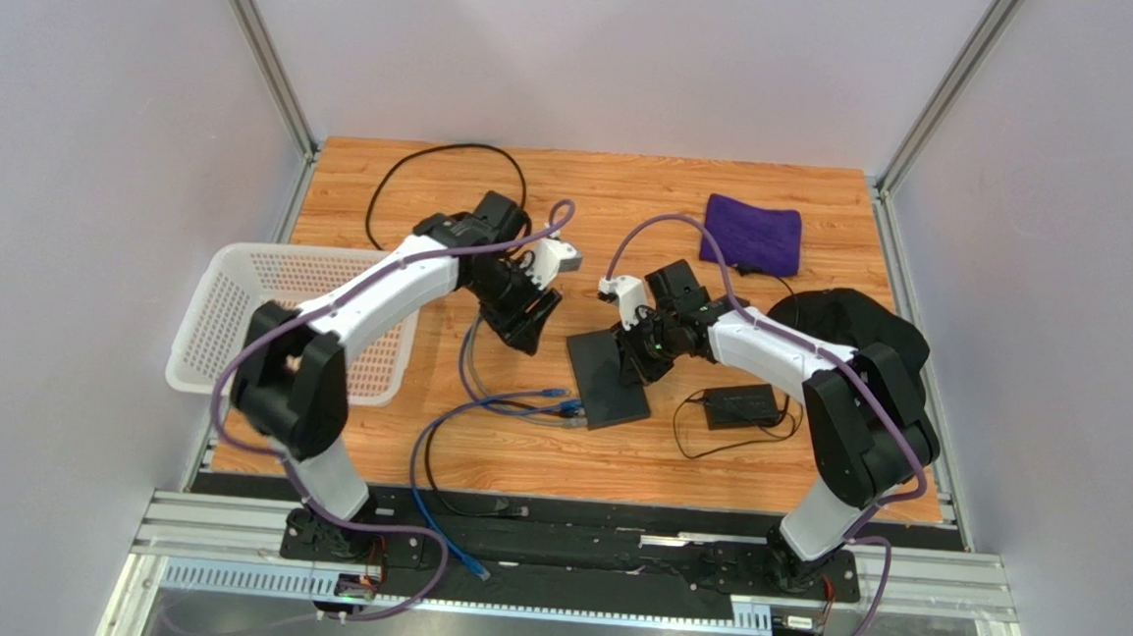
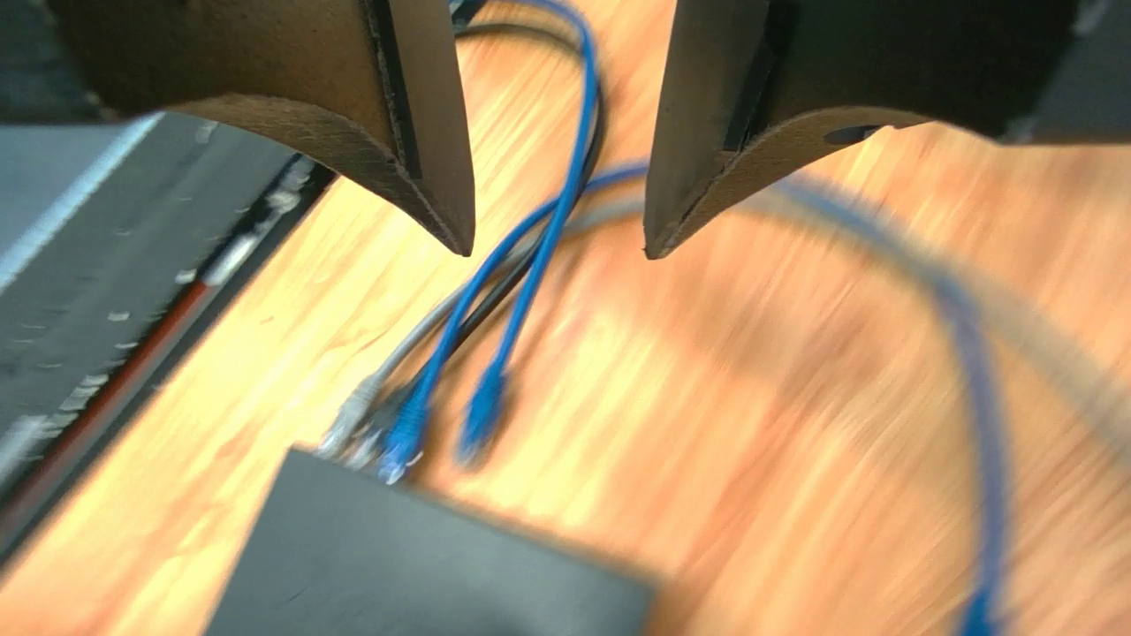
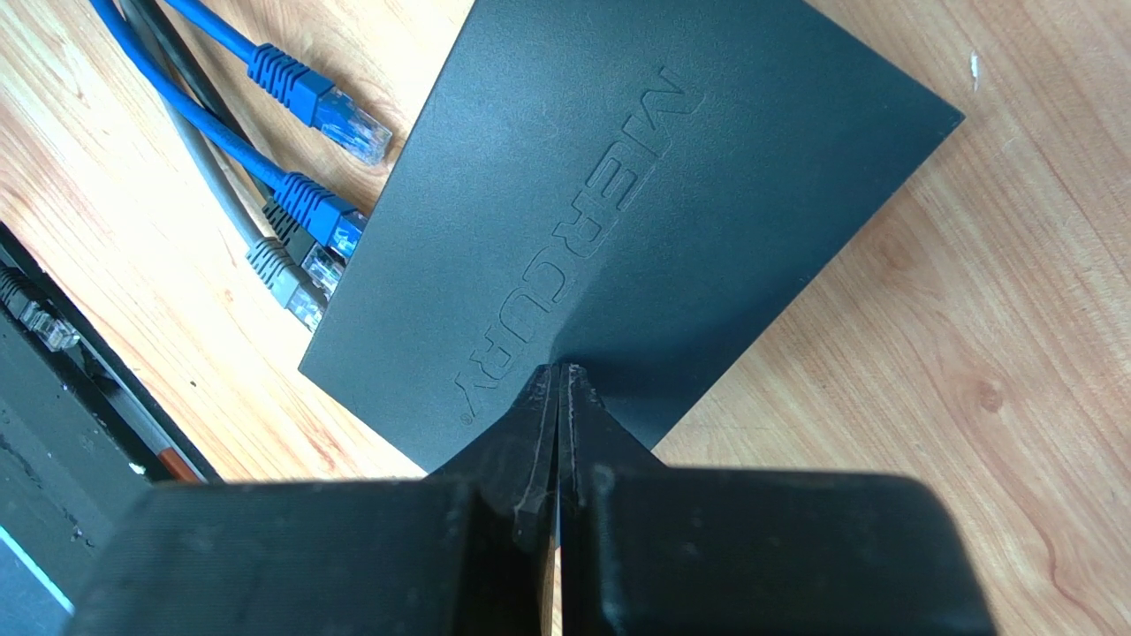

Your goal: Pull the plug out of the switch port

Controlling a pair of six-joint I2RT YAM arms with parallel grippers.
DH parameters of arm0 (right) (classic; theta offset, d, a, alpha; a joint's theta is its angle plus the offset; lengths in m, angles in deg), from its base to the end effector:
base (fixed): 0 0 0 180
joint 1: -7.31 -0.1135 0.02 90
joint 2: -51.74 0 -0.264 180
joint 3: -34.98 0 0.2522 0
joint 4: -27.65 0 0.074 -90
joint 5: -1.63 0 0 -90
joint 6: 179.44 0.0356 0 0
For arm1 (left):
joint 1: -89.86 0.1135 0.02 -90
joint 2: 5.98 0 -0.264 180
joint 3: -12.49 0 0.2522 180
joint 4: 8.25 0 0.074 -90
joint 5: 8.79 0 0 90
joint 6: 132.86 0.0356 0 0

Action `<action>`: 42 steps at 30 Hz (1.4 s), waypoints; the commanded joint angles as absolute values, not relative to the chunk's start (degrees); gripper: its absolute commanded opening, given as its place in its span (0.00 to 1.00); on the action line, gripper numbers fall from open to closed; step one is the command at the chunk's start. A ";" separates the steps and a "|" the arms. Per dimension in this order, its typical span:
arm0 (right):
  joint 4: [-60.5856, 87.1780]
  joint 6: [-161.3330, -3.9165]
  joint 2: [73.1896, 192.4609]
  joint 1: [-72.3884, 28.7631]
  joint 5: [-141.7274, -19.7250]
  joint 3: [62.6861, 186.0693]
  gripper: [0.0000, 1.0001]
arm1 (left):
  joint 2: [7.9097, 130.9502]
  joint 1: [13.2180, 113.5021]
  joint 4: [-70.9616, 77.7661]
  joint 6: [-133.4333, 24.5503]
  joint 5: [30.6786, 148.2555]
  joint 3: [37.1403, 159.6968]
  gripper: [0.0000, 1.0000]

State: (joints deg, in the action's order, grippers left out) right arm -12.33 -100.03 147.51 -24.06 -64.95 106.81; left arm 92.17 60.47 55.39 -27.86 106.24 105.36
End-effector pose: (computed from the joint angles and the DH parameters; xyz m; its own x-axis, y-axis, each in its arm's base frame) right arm 0.2692 0.1807 0.1780 -0.6386 -0.5869 -0.4977 -0.7571 0.5948 0.2701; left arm 0.2948 -0.1833 0.2525 -0.6359 0.6273 -0.4496 0.7680 0.5719 -0.2882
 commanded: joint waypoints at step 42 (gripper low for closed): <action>-12.48 -100.69 149.39 -25.03 -67.10 107.72 0.00 | 85.43 60.94 56.74 -21.86 89.73 84.26 0.34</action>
